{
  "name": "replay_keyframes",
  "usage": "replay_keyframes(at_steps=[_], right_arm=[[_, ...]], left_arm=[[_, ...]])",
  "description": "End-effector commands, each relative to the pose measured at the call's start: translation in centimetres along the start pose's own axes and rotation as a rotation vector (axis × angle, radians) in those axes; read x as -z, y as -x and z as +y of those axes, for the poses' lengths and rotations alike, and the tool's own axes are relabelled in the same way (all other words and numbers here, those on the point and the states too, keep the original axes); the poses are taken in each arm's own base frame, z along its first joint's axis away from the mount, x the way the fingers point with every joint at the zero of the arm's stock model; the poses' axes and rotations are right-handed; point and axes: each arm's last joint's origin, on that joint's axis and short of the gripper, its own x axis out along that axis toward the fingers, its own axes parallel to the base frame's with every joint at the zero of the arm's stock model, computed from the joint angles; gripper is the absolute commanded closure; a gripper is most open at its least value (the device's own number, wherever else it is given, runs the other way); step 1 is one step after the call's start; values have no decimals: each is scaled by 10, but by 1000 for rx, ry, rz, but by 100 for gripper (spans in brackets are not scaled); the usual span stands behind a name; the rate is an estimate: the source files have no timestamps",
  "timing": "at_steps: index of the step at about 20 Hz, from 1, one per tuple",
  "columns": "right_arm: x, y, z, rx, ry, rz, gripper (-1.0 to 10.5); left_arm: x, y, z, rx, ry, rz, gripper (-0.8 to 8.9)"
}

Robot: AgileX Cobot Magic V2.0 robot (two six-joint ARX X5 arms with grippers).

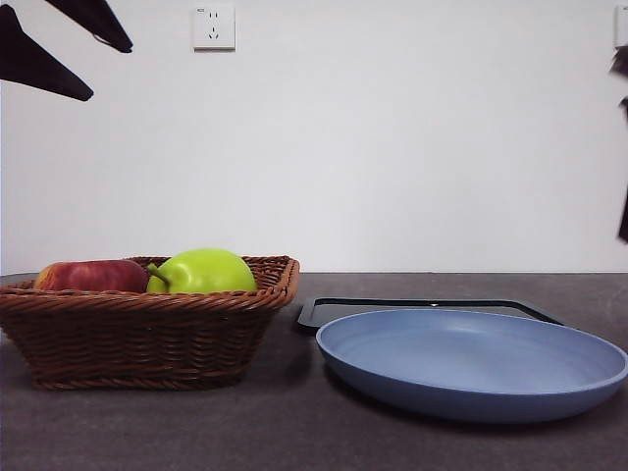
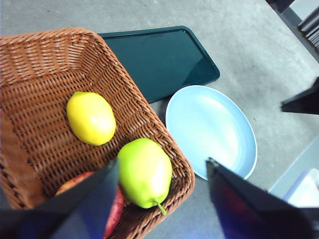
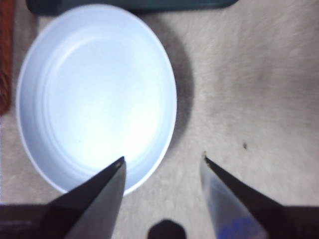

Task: Take the lemon from the basket,put the lemon in the plate,hand out the plate

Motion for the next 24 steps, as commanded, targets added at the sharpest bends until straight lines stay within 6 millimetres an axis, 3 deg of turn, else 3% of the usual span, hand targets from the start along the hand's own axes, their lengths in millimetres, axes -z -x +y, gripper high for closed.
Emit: replay_keyframes(at_steps=[1, 6, 11, 15, 20, 24], right_arm=[[-11, -16, 0, -4, 2, 19, 674], [-24, -59, -6, -10, -25, 79, 679], [-25, -83, -13, -10, -42, 139, 789], [-25, -85, -14, -9, -43, 142, 944], [-25, -81, -13, -11, -43, 130, 943], [-25, -59, -5, -19, -26, 70, 943]], left_arm=[[-5, 0, -4, 12, -33, -10, 477], [-4, -1, -5, 16, -32, -7, 477], [-4, -1, -5, 16, -31, -5, 477], [-4, -1, -5, 16, -32, -6, 477], [-4, -1, -5, 19, -31, -5, 476], [-4, -4, -10, 38, -26, 3, 440]])
